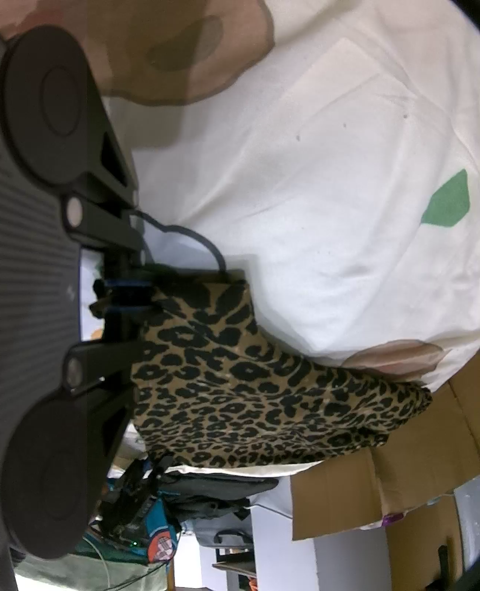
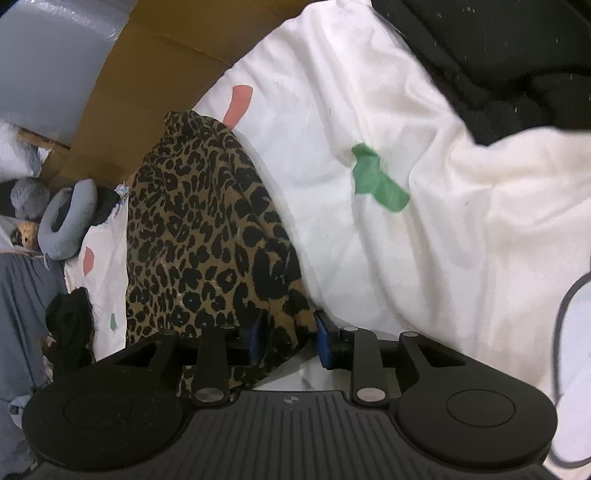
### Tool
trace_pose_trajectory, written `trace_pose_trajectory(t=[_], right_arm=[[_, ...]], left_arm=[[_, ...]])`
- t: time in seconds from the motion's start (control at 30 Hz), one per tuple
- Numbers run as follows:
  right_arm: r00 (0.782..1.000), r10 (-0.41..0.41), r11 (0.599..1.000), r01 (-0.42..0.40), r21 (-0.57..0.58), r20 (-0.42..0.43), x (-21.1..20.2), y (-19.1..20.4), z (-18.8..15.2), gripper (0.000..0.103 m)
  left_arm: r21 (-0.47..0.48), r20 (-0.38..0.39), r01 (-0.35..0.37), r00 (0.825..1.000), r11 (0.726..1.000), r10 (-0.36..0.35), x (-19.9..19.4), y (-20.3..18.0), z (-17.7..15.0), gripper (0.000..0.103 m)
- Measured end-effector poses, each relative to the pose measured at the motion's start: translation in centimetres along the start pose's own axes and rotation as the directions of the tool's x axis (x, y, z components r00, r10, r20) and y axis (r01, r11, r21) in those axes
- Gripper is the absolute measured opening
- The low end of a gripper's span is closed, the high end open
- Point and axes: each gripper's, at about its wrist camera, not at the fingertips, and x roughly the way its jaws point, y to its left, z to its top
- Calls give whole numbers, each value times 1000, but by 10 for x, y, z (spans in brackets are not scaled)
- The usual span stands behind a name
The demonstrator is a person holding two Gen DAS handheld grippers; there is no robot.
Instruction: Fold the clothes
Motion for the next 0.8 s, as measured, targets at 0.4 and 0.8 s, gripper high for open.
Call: trace_pose_trajectory(t=[0.4, 0.8], right_arm=[[999, -2, 989, -5, -150, -48, 12, 8, 24, 42], [988, -34, 957, -11, -290, -148, 17, 22, 35, 3]], left_arm=[[-5, -1, 9, 1000, 1000, -9, -2, 4, 0, 10], [-11, -2, 30, 1000, 999, -30, -4, 4, 1, 12]])
